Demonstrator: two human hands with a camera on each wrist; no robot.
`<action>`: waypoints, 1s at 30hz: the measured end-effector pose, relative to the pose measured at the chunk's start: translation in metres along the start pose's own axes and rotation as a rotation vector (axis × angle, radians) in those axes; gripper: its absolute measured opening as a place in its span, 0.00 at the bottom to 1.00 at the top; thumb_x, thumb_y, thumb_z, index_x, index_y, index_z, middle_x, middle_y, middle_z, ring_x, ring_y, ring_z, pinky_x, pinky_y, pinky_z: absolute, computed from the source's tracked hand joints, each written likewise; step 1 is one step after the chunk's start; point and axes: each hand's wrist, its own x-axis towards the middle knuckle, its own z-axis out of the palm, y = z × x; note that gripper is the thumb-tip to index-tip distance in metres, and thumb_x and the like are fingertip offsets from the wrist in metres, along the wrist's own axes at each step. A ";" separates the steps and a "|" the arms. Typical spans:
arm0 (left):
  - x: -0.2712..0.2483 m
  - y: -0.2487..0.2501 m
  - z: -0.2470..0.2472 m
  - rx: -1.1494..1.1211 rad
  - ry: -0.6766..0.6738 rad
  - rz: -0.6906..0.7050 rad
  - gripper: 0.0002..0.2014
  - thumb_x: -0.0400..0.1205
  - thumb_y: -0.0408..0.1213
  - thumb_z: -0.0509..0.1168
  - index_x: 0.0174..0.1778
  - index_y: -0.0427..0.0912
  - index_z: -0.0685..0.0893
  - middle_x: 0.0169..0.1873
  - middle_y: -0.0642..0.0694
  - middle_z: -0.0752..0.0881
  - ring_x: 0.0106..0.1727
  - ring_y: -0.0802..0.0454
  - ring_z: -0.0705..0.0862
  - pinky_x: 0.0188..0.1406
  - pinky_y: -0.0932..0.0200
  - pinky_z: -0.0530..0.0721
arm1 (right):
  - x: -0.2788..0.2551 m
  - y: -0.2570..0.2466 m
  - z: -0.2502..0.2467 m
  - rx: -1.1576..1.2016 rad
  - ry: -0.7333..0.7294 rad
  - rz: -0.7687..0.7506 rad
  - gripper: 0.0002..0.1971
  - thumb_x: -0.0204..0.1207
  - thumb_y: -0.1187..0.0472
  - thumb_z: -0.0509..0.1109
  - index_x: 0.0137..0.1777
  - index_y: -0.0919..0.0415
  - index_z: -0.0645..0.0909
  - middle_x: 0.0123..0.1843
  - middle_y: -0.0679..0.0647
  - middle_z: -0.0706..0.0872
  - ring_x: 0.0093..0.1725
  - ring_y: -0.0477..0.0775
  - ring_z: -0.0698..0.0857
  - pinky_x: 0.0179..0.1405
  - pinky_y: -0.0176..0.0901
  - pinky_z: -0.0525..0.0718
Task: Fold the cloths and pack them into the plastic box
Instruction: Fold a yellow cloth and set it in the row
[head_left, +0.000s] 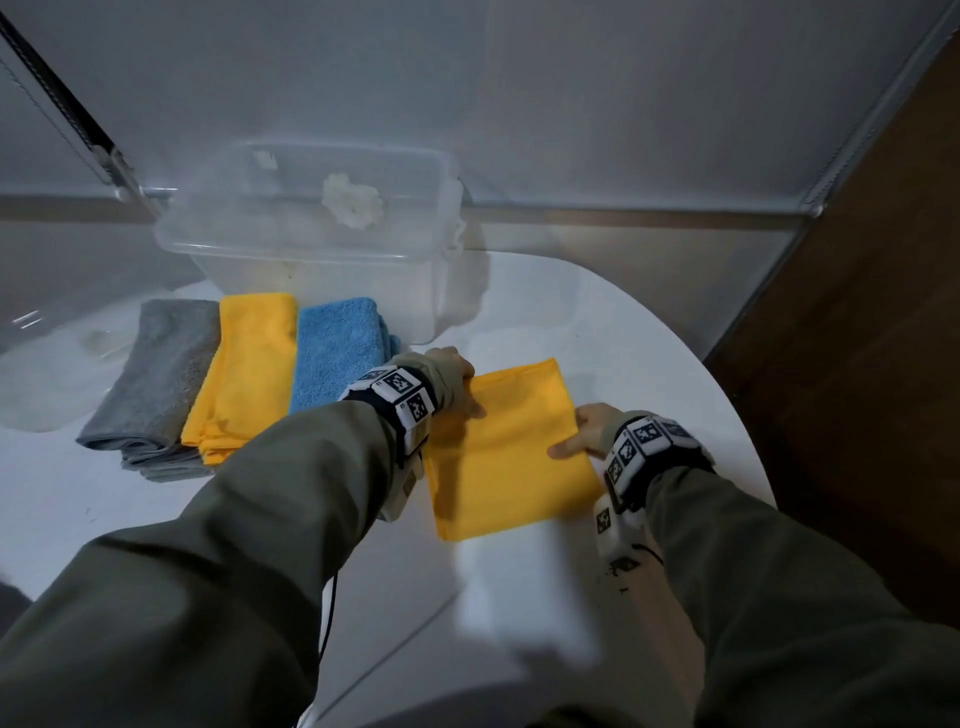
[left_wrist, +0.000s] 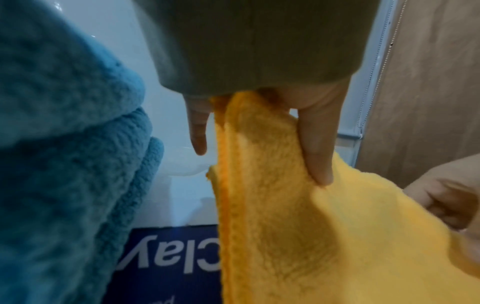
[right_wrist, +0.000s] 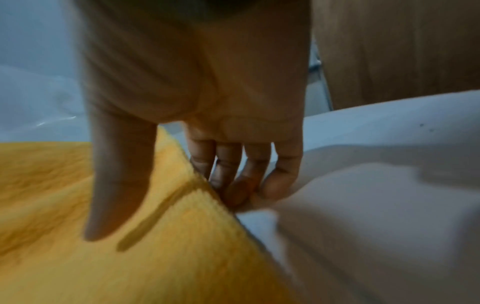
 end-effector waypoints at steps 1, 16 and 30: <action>-0.002 0.002 0.001 0.001 -0.013 0.000 0.33 0.75 0.56 0.67 0.73 0.43 0.71 0.67 0.42 0.74 0.68 0.41 0.74 0.66 0.45 0.76 | 0.001 0.001 0.003 -0.089 0.008 0.037 0.37 0.58 0.43 0.81 0.65 0.61 0.76 0.65 0.56 0.82 0.62 0.61 0.81 0.64 0.53 0.79; -0.041 0.014 0.009 -0.560 0.246 -0.028 0.55 0.66 0.56 0.75 0.81 0.47 0.47 0.79 0.40 0.60 0.77 0.40 0.66 0.72 0.40 0.71 | -0.078 -0.064 -0.027 -0.101 0.290 -0.346 0.24 0.78 0.61 0.64 0.75 0.49 0.70 0.75 0.56 0.75 0.71 0.61 0.74 0.60 0.42 0.71; -0.089 -0.029 -0.050 -1.188 0.413 0.104 0.40 0.57 0.42 0.82 0.66 0.42 0.77 0.59 0.41 0.82 0.63 0.38 0.79 0.68 0.38 0.76 | -0.140 -0.116 -0.072 -0.182 0.500 -0.463 0.21 0.71 0.47 0.73 0.63 0.51 0.80 0.58 0.55 0.81 0.59 0.57 0.80 0.58 0.47 0.78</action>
